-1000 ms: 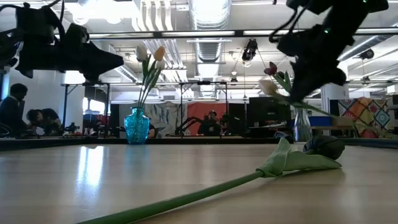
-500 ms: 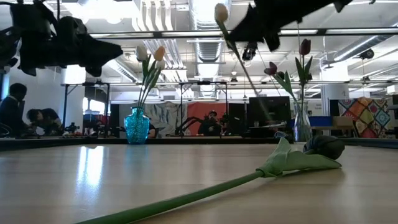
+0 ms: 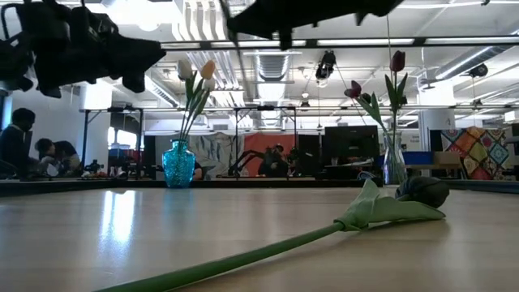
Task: Sort flowers into vase by color
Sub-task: Put the orange flower into the blue vase
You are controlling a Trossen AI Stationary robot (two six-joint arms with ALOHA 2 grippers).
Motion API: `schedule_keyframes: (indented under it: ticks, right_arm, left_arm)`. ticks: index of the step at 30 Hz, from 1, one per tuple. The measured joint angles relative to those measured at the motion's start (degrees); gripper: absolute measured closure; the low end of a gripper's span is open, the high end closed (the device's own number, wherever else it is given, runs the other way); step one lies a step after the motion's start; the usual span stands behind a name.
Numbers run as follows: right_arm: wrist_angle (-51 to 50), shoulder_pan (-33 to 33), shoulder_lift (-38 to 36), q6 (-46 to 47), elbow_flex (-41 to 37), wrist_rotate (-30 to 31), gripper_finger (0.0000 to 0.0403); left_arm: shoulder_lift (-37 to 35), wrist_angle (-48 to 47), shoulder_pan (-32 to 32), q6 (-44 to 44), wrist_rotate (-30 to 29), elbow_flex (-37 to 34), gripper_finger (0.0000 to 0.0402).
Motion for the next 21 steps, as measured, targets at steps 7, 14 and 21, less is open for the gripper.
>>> schedule_keyframes:
  ticks: [7,14,21]
  right_arm:
    - [-0.69,-1.55,9.05,-1.02,10.17,-4.70,0.0390]
    - [-0.31,-2.09,11.58,-1.37,14.24,-4.81,0.0390]
    - [0.60,-2.09,11.35,-1.75,14.27,-4.81,0.0390]
  left_arm:
    - [9.29,10.07,-6.28,3.17,-3.62,0.57,0.0278]
    - [17.96,10.45,-8.44,6.21,-3.90,5.87,0.0249]
    - [25.44,11.68,-8.70,7.32,-3.76,10.33,0.0249]
